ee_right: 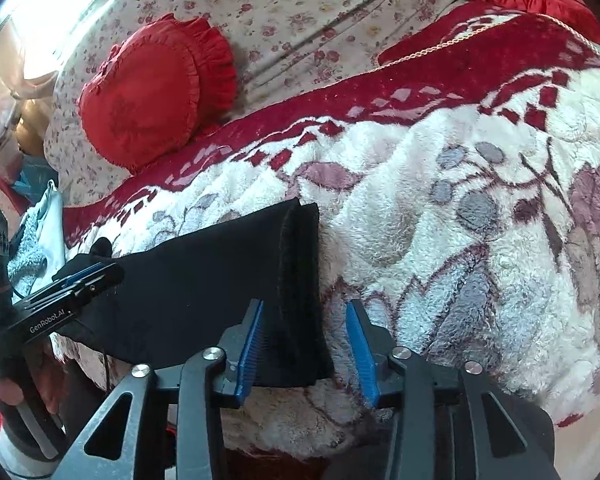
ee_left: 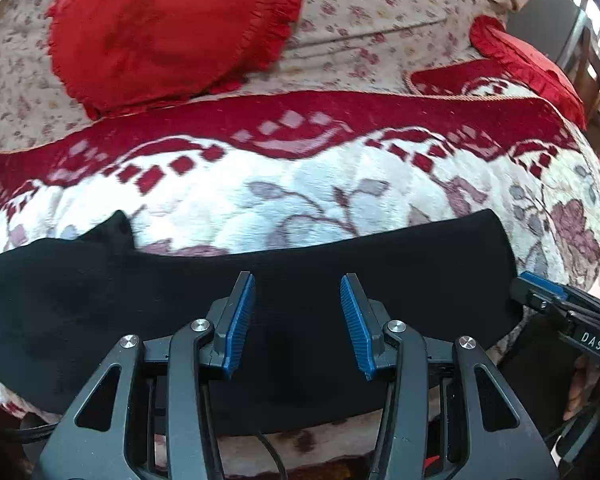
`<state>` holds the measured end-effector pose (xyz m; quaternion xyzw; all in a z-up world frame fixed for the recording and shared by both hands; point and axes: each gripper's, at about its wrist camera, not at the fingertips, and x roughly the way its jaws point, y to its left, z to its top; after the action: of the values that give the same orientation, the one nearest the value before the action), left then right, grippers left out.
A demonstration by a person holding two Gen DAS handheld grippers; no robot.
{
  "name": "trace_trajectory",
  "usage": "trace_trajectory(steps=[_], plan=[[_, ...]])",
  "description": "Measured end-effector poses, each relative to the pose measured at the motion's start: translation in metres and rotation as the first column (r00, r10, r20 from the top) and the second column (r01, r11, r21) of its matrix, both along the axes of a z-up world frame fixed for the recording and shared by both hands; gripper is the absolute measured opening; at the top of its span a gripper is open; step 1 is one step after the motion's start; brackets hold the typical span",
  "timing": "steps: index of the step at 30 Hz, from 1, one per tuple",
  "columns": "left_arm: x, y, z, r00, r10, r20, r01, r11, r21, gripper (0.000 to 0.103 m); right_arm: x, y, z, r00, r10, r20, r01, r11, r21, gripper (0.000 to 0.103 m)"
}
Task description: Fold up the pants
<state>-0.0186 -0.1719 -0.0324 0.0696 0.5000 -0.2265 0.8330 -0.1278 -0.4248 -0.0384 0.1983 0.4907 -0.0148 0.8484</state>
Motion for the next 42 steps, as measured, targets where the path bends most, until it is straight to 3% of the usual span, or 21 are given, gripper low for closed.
trace_trajectory(steps=[18, 23, 24, 26, 28, 33, 42], plan=[[0.008, -0.039, -0.007, 0.997, -0.068, -0.028, 0.068, 0.998, 0.012, 0.044, -0.004, -0.004, -0.006, 1.000, 0.010, -0.003, -0.010, 1.000, 0.023, 0.044], [0.015, -0.058, -0.003, 0.993, -0.109, -0.043, 0.109, 0.994, -0.018, 0.044, -0.007, -0.002, -0.008, 1.000, 0.019, -0.005, -0.018, 0.999, 0.033, 0.044], [0.016, -0.065, -0.002, 0.991, -0.124, -0.043, 0.123, 0.992, -0.024, 0.047, -0.008, -0.002, -0.009, 1.000, 0.019, -0.006, -0.019, 0.999, 0.035, 0.044], [0.017, -0.076, 0.000, 0.987, -0.151, -0.050, 0.148, 0.988, -0.048, 0.065, -0.007, -0.001, -0.011, 1.000, 0.020, -0.014, -0.019, 0.999, 0.040, 0.046], [0.017, -0.088, 0.000, 0.981, -0.182, -0.059, 0.178, 0.982, -0.068, 0.065, -0.005, 0.002, -0.014, 0.999, 0.031, -0.029, -0.030, 0.999, 0.039, 0.047], [0.015, -0.122, -0.005, 0.954, -0.291, -0.070, 0.289, 0.956, -0.045, 0.065, -0.003, 0.005, -0.019, 0.998, 0.046, -0.037, -0.044, 0.997, 0.057, 0.047], [0.012, -0.171, -0.023, 0.870, -0.468, -0.158, 0.468, 0.883, -0.040, 0.066, 0.000, 0.007, -0.025, 0.998, 0.055, -0.039, -0.052, 0.996, 0.076, 0.051]])
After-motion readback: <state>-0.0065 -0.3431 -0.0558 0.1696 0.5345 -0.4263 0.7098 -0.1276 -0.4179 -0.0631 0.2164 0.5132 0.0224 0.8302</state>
